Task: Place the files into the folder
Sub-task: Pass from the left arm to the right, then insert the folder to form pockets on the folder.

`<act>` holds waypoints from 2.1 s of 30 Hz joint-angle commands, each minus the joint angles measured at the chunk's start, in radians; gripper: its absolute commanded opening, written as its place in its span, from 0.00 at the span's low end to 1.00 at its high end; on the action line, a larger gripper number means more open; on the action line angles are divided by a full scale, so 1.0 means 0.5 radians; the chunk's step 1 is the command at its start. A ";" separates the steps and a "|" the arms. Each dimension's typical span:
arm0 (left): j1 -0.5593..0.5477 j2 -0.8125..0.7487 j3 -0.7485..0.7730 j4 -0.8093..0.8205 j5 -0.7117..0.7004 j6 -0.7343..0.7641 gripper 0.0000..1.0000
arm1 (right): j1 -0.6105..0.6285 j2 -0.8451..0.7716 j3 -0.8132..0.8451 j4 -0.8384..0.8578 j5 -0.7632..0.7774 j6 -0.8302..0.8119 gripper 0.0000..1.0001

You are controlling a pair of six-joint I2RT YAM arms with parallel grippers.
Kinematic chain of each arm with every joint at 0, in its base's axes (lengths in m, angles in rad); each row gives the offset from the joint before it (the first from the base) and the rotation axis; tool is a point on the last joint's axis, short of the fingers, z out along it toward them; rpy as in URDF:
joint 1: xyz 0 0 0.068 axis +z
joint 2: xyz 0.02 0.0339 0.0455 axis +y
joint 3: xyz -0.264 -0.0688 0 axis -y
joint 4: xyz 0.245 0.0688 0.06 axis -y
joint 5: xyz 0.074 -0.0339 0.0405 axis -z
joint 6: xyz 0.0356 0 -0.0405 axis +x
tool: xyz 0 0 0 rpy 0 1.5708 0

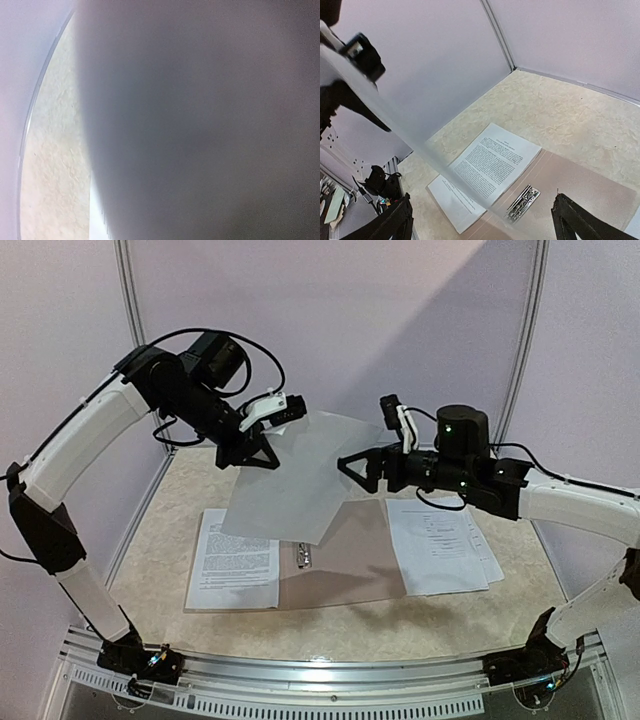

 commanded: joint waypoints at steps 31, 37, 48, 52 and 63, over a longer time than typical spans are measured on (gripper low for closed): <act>0.029 -0.104 0.330 -0.542 0.527 -0.121 0.00 | 0.014 0.190 -0.233 1.264 -0.683 0.237 0.19; 0.128 -0.125 0.152 -0.304 0.125 -0.384 0.85 | 0.014 0.224 -0.059 0.667 -0.498 0.267 0.00; 0.813 -0.356 -0.624 -0.008 -0.149 -0.505 1.00 | -0.015 0.810 0.398 0.342 -0.496 0.525 0.00; 0.920 -0.477 -1.009 0.106 -0.367 -0.421 0.98 | -0.036 1.169 0.626 0.365 -0.581 0.717 0.00; 0.979 -0.494 -2.089 0.641 -0.981 -0.068 0.75 | -0.066 1.473 0.740 0.053 -0.428 0.735 0.00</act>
